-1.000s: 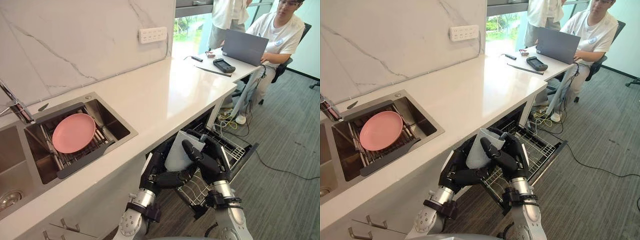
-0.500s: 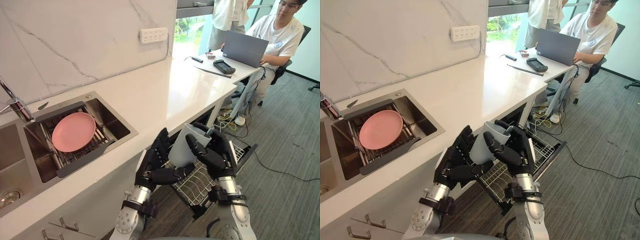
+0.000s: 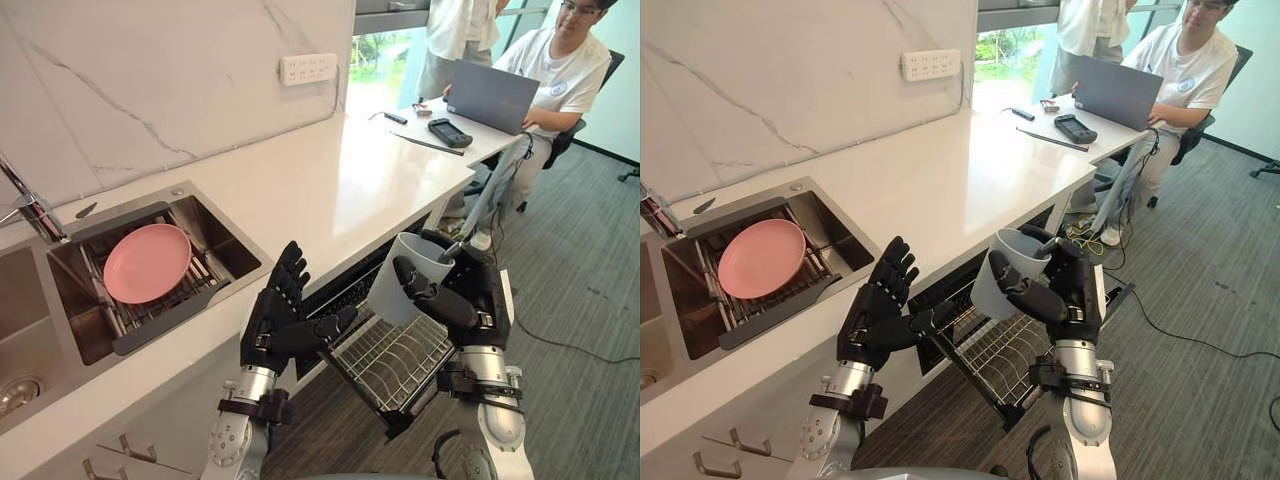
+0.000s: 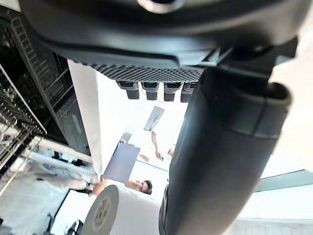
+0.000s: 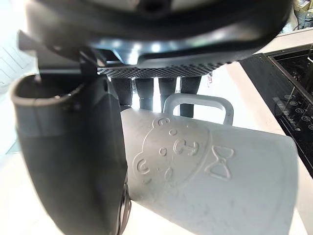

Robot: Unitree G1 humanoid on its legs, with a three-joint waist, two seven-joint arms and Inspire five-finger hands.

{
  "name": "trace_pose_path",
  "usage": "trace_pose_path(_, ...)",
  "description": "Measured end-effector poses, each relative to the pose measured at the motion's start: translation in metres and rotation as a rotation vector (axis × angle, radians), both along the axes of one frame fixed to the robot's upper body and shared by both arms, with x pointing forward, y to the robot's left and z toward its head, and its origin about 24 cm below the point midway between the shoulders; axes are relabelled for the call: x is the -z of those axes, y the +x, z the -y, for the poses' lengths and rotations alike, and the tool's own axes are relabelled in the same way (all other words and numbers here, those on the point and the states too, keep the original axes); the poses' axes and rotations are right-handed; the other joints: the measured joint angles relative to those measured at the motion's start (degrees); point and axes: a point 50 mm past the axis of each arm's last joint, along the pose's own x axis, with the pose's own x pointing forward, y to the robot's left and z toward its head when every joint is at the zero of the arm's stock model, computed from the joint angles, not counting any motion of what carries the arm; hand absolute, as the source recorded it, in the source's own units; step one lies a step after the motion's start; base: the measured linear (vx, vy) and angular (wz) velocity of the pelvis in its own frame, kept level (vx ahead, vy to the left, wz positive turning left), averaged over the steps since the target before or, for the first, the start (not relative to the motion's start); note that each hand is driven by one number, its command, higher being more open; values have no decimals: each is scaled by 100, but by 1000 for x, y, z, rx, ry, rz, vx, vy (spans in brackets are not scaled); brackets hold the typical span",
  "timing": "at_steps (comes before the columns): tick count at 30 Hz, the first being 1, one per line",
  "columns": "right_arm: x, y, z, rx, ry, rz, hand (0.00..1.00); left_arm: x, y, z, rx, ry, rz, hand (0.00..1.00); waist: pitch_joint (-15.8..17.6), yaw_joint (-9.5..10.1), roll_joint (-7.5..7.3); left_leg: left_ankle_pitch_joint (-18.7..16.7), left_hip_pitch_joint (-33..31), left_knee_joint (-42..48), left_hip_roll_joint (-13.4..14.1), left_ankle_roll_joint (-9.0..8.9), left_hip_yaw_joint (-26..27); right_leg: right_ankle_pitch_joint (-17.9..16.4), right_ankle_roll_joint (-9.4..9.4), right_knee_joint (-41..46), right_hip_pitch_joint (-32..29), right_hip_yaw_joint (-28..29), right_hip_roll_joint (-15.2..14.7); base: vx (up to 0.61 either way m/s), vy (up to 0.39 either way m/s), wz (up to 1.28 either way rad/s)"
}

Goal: Walk over to the sink, pick up the cup, carry it to the dishwasher, place the cup inside the dishwasher, then close the dishwasher door

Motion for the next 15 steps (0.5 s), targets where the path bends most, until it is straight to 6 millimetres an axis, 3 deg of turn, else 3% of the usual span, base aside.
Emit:
trace_pose_path(9, 1, 0, 10, -10, -71, -35, 0, 16, -8, 26, 230, 83, -107, 100, 56, -16, -11, -39, -13, 0, 13, -5, 114, -2, 0, -1, -73, 99, 22, -3, -4, -6)
trace_pose_path(15, 15, -1, 27, 8, -144, -106, 0, 58, -19, 16, 204, 179, -329, 100, 166, -52, -16, -46, -15, -2, 16, -4, 125, -2, 0, -3, -80, 105, 27, 0, 0, 0)
